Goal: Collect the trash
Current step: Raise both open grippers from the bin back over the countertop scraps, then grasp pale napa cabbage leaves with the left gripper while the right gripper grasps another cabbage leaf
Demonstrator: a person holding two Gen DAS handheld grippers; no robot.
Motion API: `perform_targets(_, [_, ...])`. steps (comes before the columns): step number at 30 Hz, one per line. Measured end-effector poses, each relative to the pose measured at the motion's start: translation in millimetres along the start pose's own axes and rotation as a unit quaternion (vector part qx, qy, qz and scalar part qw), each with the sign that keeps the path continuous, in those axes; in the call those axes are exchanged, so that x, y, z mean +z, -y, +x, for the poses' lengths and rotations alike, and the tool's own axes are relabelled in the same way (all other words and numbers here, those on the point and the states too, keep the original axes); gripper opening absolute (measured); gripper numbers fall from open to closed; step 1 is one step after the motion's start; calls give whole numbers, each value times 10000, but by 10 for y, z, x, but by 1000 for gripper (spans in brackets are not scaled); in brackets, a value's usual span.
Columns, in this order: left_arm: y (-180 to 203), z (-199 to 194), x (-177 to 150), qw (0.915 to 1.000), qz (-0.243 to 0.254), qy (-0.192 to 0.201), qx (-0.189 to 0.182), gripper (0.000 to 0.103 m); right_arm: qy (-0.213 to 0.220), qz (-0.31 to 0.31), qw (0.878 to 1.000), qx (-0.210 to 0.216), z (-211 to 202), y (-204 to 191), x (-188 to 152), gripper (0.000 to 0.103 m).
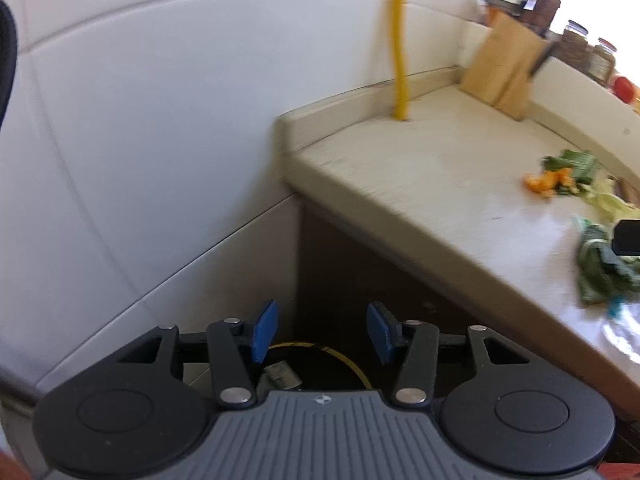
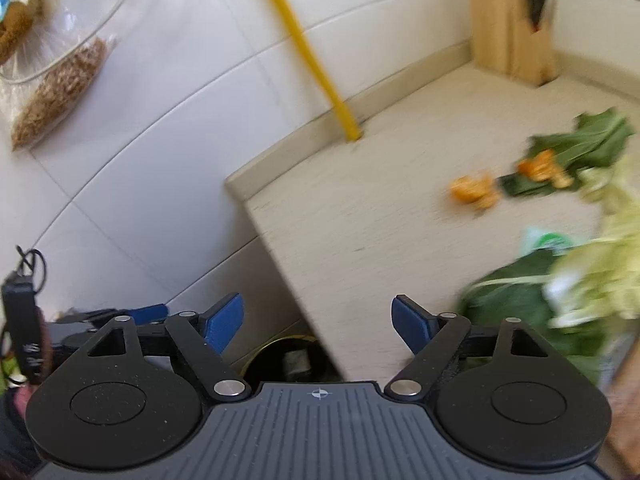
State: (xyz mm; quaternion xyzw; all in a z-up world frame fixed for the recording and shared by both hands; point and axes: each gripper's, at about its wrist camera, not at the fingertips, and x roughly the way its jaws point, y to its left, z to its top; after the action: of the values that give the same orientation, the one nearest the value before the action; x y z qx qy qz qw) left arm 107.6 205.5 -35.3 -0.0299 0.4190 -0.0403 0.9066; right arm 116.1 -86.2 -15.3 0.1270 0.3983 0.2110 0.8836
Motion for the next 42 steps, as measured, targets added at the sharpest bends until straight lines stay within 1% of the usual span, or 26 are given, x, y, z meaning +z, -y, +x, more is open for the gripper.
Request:
perform_targets(1, [78,-9,47,9999,99,35,-76,47,59,6,9999,-88,-50,53,-5,86])
perform_targets(3, [234,-26,138,9993,274,130,-233,52,173,53,9995,-249,-152,161,-17,86])
perform_targets(8, [713,-19,332,9937,720,309,-802,53,446,387,9966,-567,-402,468,-30,86])
perform_targets(12, [1145,61,441,9847,1199,327,-1225,53,607,618,9922,-892,-589,715,-60,86])
perform_targets(13, [1250,84,458,9807,1353,486,-1322,54,632,676,9910,-968,-627,777,-70,86])
perform_targets(16, [1500,117,511,9734,1617,511,-1538,54,705,877,9868,-1165,-715,956,-105,86])
perform_targets(18, [1617,131,567,9698,1750,559,-1604,54,716,995,9846,-1245,-744,1064,-121,87])
perform_targets(20, [1706,183,636,9691,1780,586,-1605,54,738,1065,9832,-1284,-779,1158,-132,87])
perform_targets(26, [1888,418,865,9748,1504,513,-1566,54,719,1139,9819,-1330,-814,1376,-95,87])
perform_targets(28, [1952,478,880,9739,1491,443,-1654,54,706,1072,9817,-1404,-817,1440,-70,87])
perform_targets(30, [2058,521,859,9704,1596,411,-1766,54,708,969,9819,-1465,-816,1505,-36,87])
perform_targets(32, [2172,543,816,9655,1739,377,-1901,54,715,866,9835,-1418,-805,1577,13,87])
perform_targets(35, [2306,554,778,9614,1845,322,-2014,54,713,710,9851,-1397,-758,1682,104,87])
perform_targets(39, [2471,543,771,9550,1975,343,-2186,54,677,549,9874,-1318,-678,1813,217,86])
perform_targets(42, [2627,572,777,9472,2175,364,-2326,54,630,558,9888,-1235,-633,1962,315,86])
